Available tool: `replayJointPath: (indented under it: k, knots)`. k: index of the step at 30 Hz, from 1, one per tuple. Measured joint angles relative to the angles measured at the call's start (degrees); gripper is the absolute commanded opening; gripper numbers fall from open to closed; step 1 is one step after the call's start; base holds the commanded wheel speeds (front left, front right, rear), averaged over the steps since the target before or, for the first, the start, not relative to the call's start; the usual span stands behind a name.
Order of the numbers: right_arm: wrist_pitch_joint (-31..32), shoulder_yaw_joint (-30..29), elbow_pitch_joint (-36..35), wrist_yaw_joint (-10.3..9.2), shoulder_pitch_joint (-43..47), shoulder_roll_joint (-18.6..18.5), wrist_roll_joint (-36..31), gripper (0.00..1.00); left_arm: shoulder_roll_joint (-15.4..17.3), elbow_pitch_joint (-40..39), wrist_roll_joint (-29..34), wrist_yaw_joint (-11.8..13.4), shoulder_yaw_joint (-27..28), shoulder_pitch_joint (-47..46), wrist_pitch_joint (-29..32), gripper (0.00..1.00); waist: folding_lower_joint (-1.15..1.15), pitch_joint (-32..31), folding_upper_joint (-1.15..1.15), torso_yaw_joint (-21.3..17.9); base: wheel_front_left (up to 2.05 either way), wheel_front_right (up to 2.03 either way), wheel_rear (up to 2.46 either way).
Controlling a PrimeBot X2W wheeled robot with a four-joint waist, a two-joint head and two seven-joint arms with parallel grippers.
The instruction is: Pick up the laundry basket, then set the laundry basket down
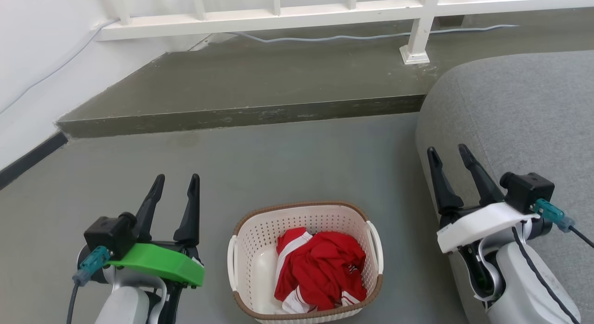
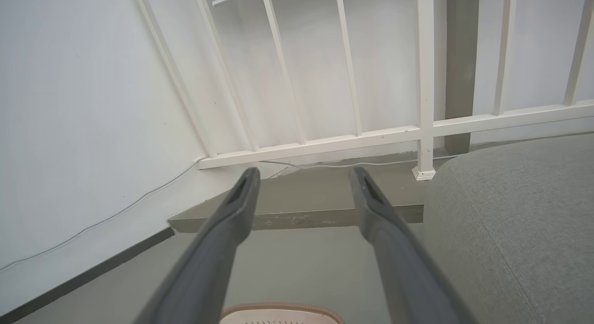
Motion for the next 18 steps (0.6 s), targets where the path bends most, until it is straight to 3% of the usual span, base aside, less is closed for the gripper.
replayJointPath:
  k: [3,4,18]
  knots:
    - [0.0,-0.3,-0.1,0.01,0.6,0.1,-0.1,1.00,-0.1,-0.1,0.0,0.0,0.1,0.4,0.0,1.00,0.00,0.0,0.00,-0.1,0.00,0.00,0.00]
    - [0.0,-0.4,-0.1,0.01,0.6,0.2,-0.1,0.00,-0.2,-0.1,-0.1,0.0,-0.1,0.6,0.0,0.00,0.00,-0.1,0.00,-0.2,0.00,0.00,0.00]
    - [1.7,-2.0,2.6,0.01,3.5,1.3,4.7,0.00,-1.0,2.8,-5.0,0.0,0.4,2.9,1.4,0.00,0.00,-0.2,0.00,-0.1,0.00,0.00,0.00]
